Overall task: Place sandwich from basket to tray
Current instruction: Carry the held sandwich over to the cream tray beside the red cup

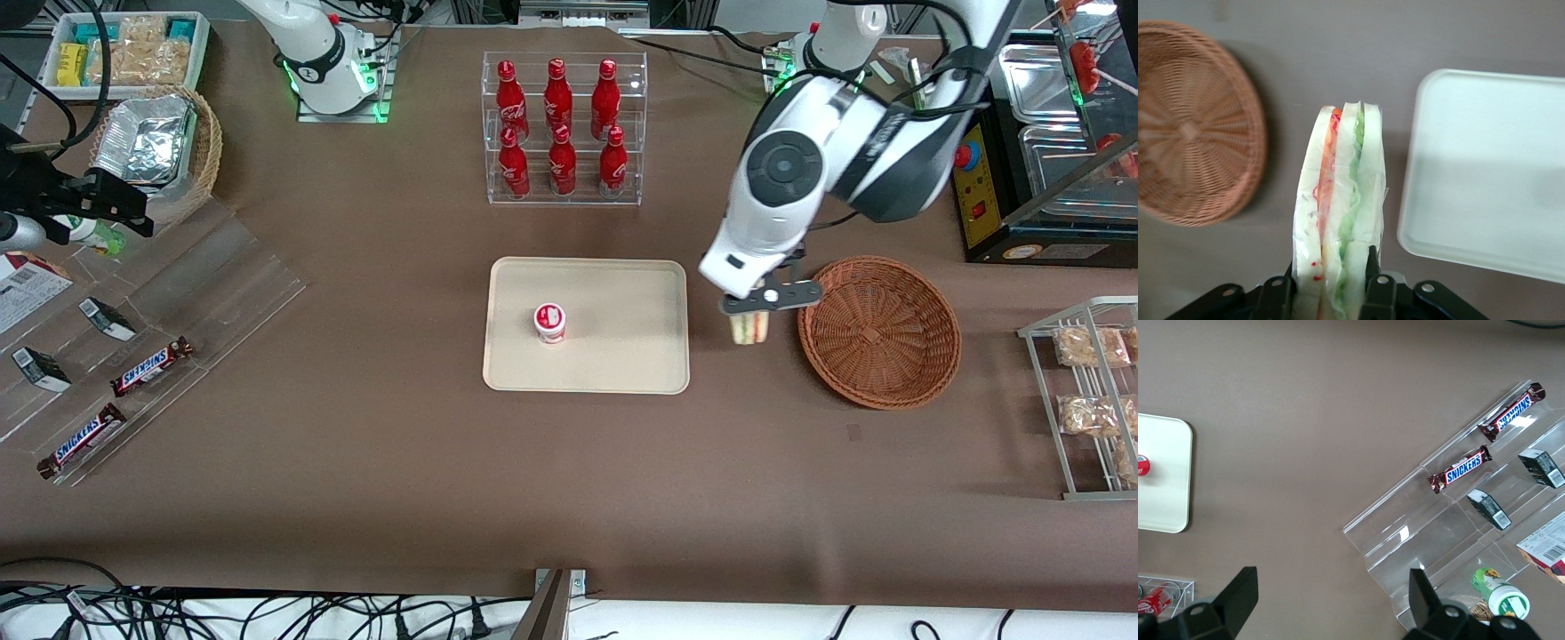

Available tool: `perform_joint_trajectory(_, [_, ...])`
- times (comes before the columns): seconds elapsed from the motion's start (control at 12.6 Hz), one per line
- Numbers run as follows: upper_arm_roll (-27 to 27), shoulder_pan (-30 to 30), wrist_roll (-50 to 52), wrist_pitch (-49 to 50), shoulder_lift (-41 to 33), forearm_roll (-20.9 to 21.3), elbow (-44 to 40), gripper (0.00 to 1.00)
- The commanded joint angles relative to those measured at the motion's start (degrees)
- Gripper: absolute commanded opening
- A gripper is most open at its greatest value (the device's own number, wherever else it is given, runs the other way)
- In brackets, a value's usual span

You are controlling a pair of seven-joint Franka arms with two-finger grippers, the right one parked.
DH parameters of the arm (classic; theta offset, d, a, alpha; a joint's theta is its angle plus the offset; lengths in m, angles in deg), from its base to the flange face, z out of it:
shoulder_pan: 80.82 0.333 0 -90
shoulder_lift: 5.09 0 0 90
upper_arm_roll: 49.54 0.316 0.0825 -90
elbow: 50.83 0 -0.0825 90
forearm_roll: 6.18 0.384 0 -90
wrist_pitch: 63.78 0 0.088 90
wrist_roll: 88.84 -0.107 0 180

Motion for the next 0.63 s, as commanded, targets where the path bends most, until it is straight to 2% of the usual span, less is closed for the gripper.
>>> perform_joint_trajectory(0.0, [0.15,-3.68,2.01,-2.19,3.72,0.20,-2.54,0.37])
perform_joint_trajectory(0.16, [0.41,-6.40,4.91,-5.79,5.83,0.65,-2.46,0.37])
perform_joint_trajectory(0.4, [0.24,-9.92,11.15,-8.18,8.99,5.55,-2.46,0.37])
perform_joint_trajectory(0.56, [0.41,-11.33,13.09,-11.85,11.19,6.62,-2.45,0.37])
